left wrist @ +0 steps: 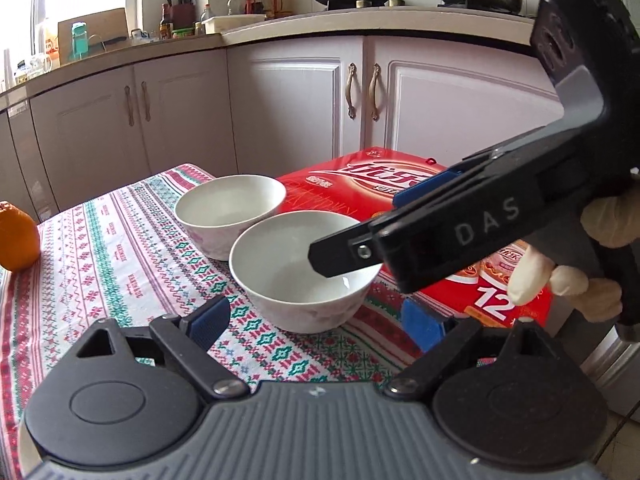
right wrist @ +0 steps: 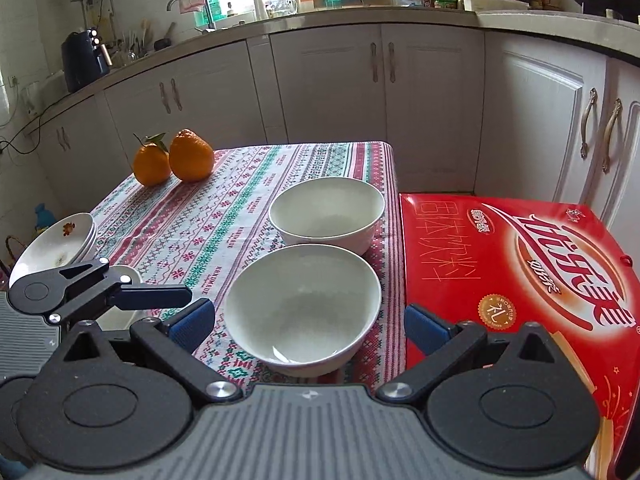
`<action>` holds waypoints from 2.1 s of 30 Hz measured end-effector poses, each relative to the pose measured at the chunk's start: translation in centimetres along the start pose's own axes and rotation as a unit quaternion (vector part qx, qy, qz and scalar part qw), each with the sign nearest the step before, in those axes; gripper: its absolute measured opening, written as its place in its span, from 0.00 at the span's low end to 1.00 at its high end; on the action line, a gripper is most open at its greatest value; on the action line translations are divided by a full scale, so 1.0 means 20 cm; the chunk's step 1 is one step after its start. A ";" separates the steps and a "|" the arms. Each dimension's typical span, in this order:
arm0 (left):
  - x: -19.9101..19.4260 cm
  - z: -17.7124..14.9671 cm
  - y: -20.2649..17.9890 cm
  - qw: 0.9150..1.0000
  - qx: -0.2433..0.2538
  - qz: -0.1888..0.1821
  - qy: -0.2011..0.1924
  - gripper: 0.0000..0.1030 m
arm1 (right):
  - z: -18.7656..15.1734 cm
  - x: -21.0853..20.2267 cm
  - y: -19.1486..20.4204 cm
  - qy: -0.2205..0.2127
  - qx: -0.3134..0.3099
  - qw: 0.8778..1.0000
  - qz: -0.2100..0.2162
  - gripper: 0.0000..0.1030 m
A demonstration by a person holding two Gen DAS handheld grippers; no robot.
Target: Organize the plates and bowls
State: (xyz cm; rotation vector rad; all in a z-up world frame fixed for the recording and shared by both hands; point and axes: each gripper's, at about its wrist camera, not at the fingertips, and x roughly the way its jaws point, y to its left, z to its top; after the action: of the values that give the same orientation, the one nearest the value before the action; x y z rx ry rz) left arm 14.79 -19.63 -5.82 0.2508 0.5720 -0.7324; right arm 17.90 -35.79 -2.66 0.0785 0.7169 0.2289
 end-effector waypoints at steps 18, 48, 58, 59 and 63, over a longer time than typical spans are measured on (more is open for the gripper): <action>0.16 0.01 -0.02 0.999 -0.032 0.025 0.023 0.86 | 0.10 0.25 -0.14 0.040 0.017 0.999 0.032 0.81; 0.06 0.03 -0.02 1.000 0.008 0.012 0.023 0.80 | 0.10 0.19 -0.13 0.063 0.040 0.995 0.066 0.64; -0.11 0.05 -0.03 1.000 0.021 0.001 0.016 0.80 | 0.10 0.05 -0.02 0.057 0.031 0.996 0.066 0.64; -0.13 0.05 -0.04 1.000 0.021 0.001 0.015 0.80 | 0.10 0.03 -0.01 0.056 0.031 0.996 0.068 0.65; -0.20 0.05 -0.03 1.000 0.024 0.002 0.011 0.80 | 0.10 0.00 0.05 0.057 0.026 0.996 0.071 0.65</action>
State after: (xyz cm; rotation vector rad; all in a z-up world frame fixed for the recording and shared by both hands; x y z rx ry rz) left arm 12.32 -18.31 -2.80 0.3045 0.5749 -0.7408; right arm 18.94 -34.89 -1.01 0.1668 0.8318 0.3537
